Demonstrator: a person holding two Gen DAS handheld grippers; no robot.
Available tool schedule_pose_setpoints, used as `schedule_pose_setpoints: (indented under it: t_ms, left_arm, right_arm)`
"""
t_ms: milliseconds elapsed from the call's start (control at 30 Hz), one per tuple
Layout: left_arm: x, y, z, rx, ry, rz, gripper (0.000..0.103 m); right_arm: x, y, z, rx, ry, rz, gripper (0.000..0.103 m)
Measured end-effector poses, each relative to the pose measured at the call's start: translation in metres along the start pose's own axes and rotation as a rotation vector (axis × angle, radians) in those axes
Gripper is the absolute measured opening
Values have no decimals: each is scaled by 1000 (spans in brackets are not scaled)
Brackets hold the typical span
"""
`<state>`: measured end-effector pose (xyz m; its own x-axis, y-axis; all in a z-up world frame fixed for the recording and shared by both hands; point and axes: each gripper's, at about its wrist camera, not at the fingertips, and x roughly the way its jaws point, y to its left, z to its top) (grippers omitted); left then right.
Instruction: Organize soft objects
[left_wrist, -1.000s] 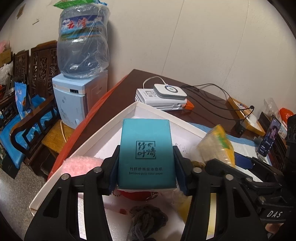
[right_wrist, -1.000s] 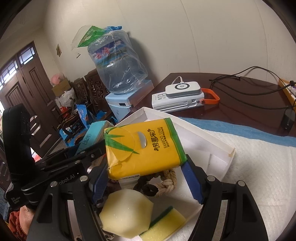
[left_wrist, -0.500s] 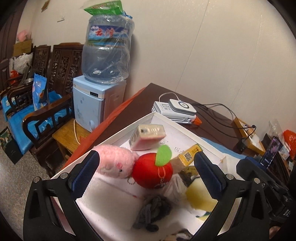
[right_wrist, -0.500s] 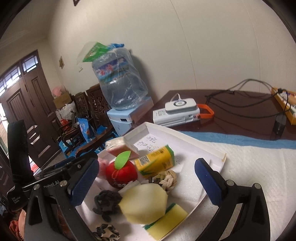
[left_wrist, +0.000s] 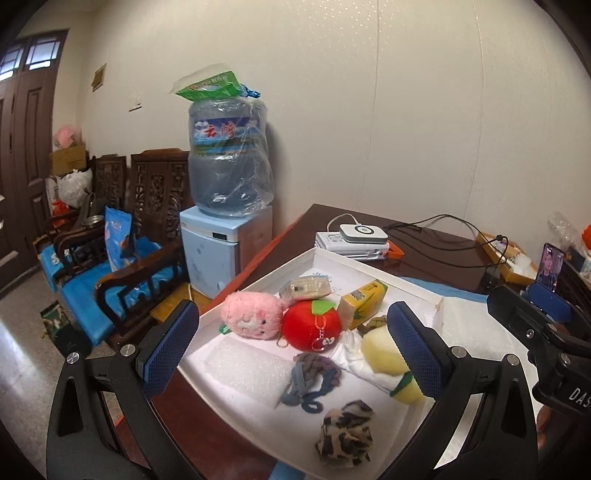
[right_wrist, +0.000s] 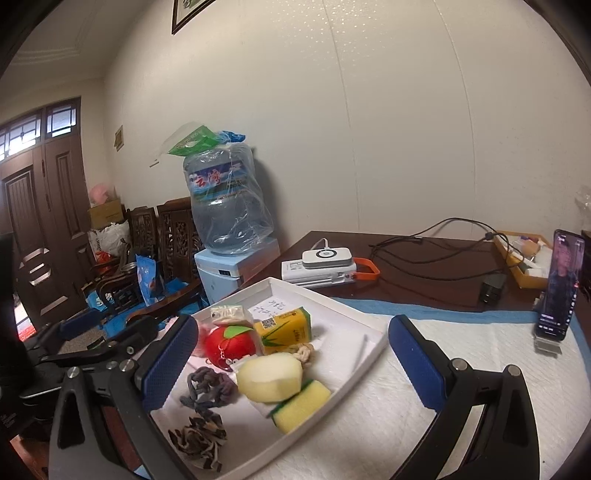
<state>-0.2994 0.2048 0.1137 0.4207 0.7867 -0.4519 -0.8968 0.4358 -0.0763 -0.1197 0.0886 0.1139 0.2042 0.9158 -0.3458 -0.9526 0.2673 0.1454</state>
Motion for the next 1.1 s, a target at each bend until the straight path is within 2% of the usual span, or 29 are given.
schedule_pose_setpoints:
  t_ms: [100, 133, 233, 400, 567, 733, 867, 1100]
  left_arm:
    - [-9, -2, -6, -13, 34, -50, 103]
    - [-12, -4, -7, -13, 41, -43, 103]
    - [-24, -10, -11, -8, 35, 60, 103]
    - [-40, -10, -13, -51, 48, 25, 103]
    - [-43, -23, -15, 11, 69, 27, 103]
    - [-49, -36, -21, 51, 72, 10, 103]
    - [-54, -41, -22, 74, 79, 63, 103]
    - [-64, -37, -23, 58, 56, 69, 103]
  right_arm:
    - [-9, -6, -5, 32, -6, 14, 103]
    - [-12, -8, -7, 43, -8, 18, 103]
    - [-24, -11, -13, 55, -22, 15, 103]
    - [-37, -24, -21, 107, -16, 10, 103]
    - [-48, -38, -25, 153, -4, -3, 103]
    - [-69, -42, -27, 137, -31, -37, 103]
    - [-86, -44, -27, 129, -27, -21, 103]
    - [-107, -38, -36, 53, -12, -37, 103]
